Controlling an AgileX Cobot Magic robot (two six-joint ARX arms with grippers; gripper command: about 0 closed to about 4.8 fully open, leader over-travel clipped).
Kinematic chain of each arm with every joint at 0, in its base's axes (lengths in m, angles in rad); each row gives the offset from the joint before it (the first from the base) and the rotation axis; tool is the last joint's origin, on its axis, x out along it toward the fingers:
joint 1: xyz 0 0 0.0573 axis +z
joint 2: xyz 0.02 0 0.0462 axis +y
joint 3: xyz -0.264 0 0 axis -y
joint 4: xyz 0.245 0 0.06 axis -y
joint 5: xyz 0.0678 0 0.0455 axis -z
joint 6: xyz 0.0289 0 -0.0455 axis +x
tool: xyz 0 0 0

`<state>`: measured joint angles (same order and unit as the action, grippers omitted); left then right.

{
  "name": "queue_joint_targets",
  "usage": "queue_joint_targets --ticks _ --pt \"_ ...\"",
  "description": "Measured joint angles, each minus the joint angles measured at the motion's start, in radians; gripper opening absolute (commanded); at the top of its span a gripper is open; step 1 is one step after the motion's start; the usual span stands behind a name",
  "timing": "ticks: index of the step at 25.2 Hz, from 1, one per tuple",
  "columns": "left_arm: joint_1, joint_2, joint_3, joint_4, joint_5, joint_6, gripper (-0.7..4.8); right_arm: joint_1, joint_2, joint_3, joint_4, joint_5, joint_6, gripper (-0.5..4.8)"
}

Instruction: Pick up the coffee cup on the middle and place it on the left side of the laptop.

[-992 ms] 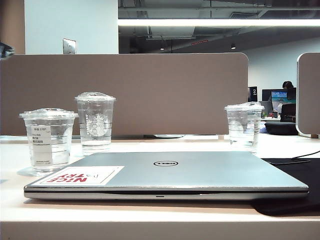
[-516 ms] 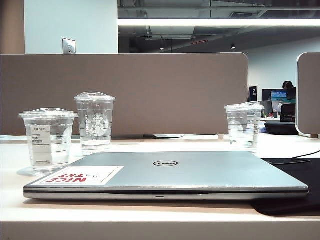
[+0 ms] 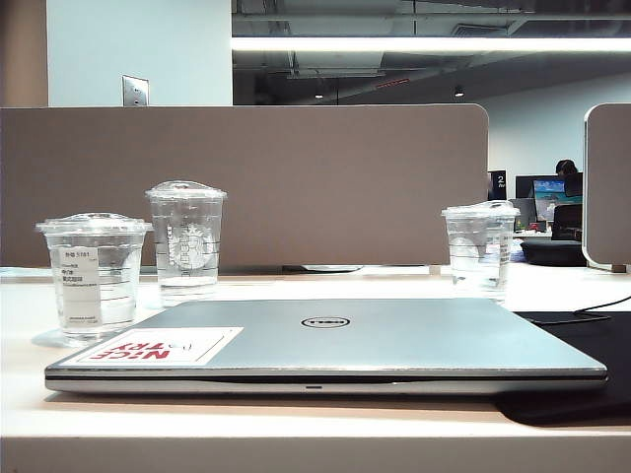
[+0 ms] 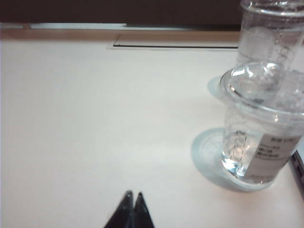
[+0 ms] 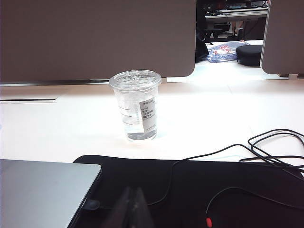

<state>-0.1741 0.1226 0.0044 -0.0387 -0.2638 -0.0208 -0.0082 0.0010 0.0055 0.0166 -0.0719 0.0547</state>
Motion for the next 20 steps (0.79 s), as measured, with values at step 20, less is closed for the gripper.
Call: queue_joint_targets --ticks 20 --pt "0.0 0.0 0.0 0.026 -0.001 -0.044 -0.05 0.0 0.0 0.0 0.0 0.0 0.0 -0.05"
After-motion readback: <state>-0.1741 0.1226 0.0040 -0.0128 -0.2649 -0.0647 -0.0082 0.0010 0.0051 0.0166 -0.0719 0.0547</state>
